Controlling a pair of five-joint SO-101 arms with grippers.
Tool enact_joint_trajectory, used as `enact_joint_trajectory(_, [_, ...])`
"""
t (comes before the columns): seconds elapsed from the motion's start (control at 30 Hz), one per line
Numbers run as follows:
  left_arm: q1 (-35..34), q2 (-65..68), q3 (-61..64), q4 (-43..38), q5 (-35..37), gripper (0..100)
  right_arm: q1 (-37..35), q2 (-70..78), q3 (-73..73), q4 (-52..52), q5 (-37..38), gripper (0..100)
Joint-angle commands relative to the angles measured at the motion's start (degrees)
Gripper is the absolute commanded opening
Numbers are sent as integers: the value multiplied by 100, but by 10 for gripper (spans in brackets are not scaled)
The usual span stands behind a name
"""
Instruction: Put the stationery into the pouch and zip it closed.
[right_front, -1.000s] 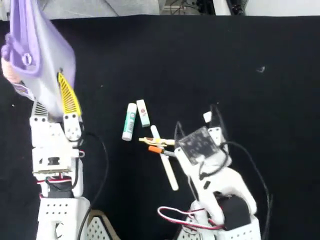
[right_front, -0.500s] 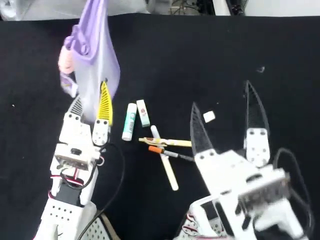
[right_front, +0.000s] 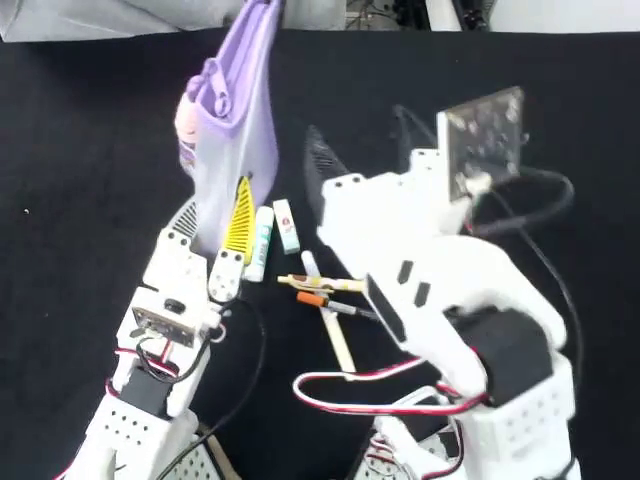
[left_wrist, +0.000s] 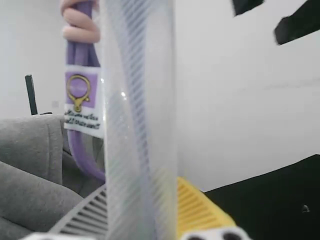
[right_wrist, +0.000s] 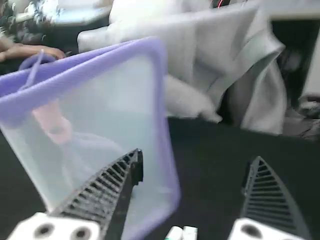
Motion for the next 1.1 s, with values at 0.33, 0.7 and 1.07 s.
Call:
enact_joint_trajectory(0.33, [743,-79,127,18,18,29,993,-418,-497,35,1688,328])
enact_joint_trajectory(0.7, [1675,-88,127,695,-35,29,1908,-699,-1464,1020,3086,328])
enact_joint_trajectory(1.07, [1613,-88,127,695,-615,29,536,1112,-3319,1530,2031,328])
